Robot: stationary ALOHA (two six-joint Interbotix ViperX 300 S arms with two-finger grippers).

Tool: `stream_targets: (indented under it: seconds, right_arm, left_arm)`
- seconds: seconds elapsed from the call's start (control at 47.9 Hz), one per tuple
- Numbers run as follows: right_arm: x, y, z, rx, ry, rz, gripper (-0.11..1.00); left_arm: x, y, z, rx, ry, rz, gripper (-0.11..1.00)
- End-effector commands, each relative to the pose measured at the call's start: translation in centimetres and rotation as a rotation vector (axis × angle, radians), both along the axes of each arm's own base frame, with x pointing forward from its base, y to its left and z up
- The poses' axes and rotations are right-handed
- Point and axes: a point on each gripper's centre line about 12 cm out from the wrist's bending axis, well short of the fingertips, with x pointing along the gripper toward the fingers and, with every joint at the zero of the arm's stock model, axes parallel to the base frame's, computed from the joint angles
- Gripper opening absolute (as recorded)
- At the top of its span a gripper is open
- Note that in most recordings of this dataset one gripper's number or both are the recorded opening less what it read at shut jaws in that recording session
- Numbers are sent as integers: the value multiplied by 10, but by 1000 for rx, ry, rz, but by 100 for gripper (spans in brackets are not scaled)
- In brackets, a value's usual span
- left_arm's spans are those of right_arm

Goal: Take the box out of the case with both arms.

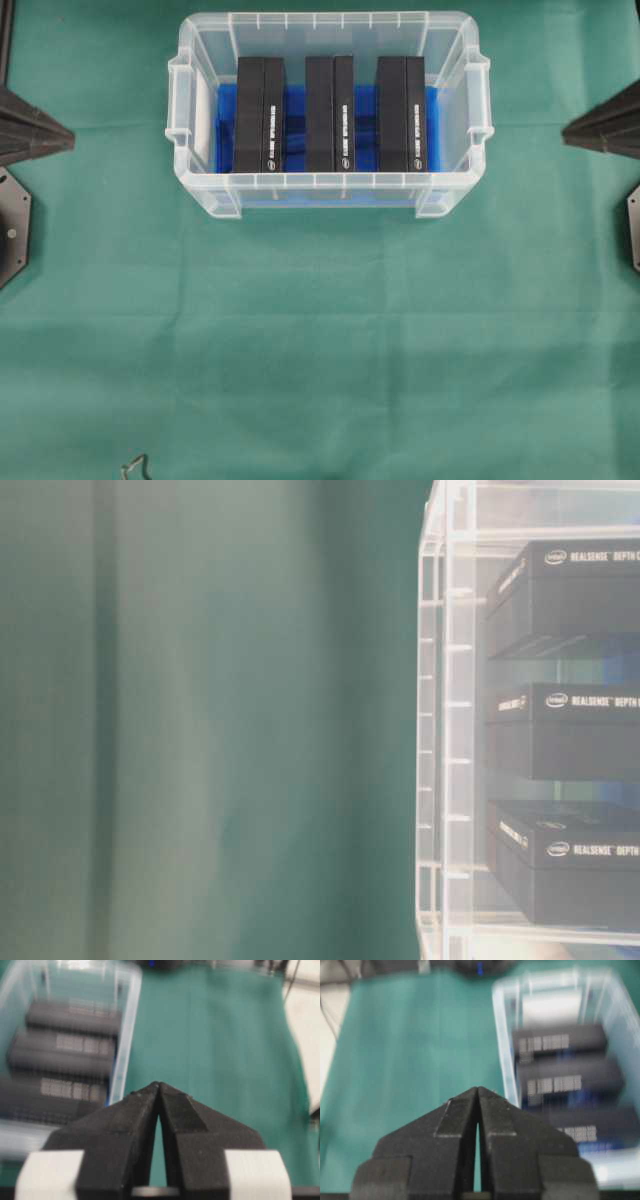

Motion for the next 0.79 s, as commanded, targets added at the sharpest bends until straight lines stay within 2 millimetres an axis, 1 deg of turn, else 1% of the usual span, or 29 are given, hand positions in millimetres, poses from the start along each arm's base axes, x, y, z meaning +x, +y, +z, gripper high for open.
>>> stream_targets:
  seconds: [0.0,0.146,0.23,0.313,0.397,0.501,0.689,0.773]
  right_arm:
    - [-8,-1,3,19,104,-14,0]
    - [-25,0,-11,78,352,-60,0]
    - [-36,0,-20,105,506,-92,0]
    - [-45,0,-26,122,618,-113,0]
    - [-51,0,-28,130,685,-129,0]
    - [-54,0,-29,131,706,-133,0]
    - [-49,-1,-33,137,723,-151,0]
    - [-46,-1,-34,175,732,-192,0]
  left_arm:
    - [-5,0,6,-10,144,8,0]
    - [-12,1,0,-10,389,13,0]
    - [-17,1,-7,-10,546,14,0]
    - [-23,1,-13,-11,689,16,0]
    - [-28,1,-17,-10,785,18,0]
    - [-30,1,-17,-10,811,17,0]
    - [-29,1,-17,-21,796,28,0]
    - [-28,1,-17,-63,792,70,0]
